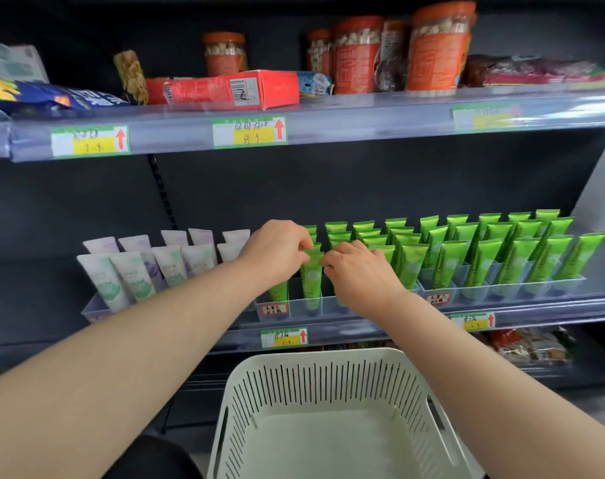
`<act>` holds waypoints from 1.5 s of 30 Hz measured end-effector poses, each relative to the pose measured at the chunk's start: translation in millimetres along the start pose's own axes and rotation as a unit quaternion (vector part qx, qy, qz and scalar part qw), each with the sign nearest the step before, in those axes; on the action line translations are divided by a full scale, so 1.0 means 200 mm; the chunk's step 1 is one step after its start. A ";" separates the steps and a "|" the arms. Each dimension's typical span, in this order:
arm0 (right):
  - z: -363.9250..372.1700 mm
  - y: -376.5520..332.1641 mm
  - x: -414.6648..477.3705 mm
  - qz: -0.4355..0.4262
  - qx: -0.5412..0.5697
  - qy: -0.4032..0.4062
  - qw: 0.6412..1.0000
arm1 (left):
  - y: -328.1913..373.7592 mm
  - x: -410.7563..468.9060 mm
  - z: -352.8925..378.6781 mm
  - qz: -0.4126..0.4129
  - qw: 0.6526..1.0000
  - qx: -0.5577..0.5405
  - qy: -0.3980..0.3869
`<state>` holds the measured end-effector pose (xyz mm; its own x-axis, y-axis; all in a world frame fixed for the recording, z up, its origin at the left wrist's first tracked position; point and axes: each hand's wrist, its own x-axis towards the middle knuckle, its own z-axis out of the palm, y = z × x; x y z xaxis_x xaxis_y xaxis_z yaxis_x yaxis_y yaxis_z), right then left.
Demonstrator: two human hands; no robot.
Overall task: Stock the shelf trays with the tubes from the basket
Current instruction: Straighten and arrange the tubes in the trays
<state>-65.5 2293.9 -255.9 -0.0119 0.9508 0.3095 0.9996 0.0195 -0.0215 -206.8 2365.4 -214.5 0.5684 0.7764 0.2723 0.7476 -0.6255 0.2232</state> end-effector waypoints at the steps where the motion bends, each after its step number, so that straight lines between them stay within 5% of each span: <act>1: 0.01 -0.02 -0.01 -0.004 0.003 -0.002 1.000 | -0.01 -0.03 0.01 -0.004 1.000 0.004 -0.005; 23: 0.29 -0.55 0.13 -0.092 0.042 -0.082 0.992 | -0.85 -0.41 0.09 -0.201 0.973 0.089 -0.070; 45: 0.50 -0.76 0.34 -0.080 -0.004 -0.146 0.986 | -1.04 -0.36 0.18 -0.194 0.970 0.085 -0.123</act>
<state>-220.0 2386.1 -326.0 -0.1759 0.9842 0.0210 0.9844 0.1756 0.0135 -391.2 2443.2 -314.5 0.2829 0.9584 -0.0365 0.9552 -0.2781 0.1015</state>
